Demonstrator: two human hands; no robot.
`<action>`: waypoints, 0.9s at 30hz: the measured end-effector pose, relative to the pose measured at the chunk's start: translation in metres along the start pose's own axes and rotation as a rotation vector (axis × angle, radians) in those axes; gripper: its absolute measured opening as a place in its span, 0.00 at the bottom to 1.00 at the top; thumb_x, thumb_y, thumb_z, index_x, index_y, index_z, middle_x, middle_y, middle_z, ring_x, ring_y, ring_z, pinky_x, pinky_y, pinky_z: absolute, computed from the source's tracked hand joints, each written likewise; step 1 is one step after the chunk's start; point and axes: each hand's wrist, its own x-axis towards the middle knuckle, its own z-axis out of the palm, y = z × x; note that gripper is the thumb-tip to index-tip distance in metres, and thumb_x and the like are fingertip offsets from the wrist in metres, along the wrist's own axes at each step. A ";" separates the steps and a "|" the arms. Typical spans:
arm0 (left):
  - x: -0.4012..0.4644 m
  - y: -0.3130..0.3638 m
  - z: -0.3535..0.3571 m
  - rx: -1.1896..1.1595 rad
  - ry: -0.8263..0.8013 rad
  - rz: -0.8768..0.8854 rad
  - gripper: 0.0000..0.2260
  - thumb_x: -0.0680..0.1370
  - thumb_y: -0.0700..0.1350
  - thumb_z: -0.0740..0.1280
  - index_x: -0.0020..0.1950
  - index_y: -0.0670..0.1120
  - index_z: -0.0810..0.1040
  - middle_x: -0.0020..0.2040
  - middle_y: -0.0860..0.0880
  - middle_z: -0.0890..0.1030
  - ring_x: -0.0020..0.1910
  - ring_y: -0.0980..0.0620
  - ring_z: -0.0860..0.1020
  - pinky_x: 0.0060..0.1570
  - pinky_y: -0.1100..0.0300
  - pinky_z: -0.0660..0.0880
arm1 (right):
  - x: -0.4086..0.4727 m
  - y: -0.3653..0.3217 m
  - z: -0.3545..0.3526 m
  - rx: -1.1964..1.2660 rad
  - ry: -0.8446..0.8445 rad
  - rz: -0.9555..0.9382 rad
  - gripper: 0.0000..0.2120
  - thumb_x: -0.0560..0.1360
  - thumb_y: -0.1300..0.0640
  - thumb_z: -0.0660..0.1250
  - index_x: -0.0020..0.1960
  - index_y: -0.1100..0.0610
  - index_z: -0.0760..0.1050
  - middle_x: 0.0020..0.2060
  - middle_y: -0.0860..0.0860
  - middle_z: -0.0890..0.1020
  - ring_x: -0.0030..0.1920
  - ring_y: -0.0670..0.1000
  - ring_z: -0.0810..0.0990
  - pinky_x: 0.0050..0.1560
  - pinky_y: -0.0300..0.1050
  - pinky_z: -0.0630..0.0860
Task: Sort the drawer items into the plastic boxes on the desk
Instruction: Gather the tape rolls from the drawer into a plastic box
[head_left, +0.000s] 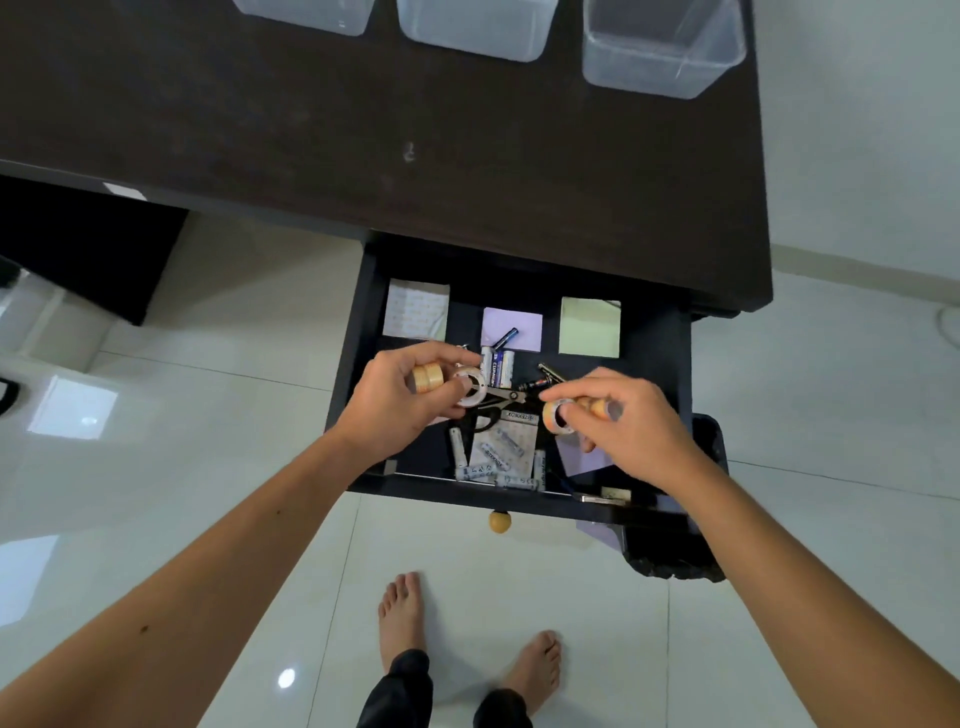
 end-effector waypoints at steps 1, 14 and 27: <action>0.003 -0.002 0.004 -0.007 -0.016 -0.013 0.08 0.80 0.38 0.73 0.57 0.46 0.87 0.51 0.44 0.85 0.50 0.45 0.87 0.49 0.47 0.86 | -0.004 0.002 -0.004 0.014 0.010 0.034 0.11 0.81 0.59 0.72 0.57 0.44 0.87 0.48 0.48 0.83 0.33 0.47 0.84 0.41 0.36 0.80; 0.023 -0.004 0.064 -0.157 -0.187 -0.146 0.07 0.75 0.34 0.77 0.51 0.39 0.82 0.39 0.46 0.85 0.38 0.49 0.84 0.38 0.54 0.86 | -0.024 0.015 -0.004 0.231 0.154 0.170 0.08 0.78 0.54 0.76 0.56 0.44 0.86 0.47 0.46 0.87 0.34 0.53 0.85 0.50 0.58 0.87; 0.035 -0.004 0.069 -0.232 -0.268 -0.162 0.14 0.70 0.37 0.79 0.54 0.41 0.82 0.42 0.49 0.84 0.45 0.46 0.85 0.51 0.50 0.85 | -0.018 0.013 0.011 0.304 0.246 0.243 0.05 0.78 0.53 0.77 0.53 0.47 0.86 0.47 0.45 0.87 0.42 0.55 0.88 0.46 0.61 0.87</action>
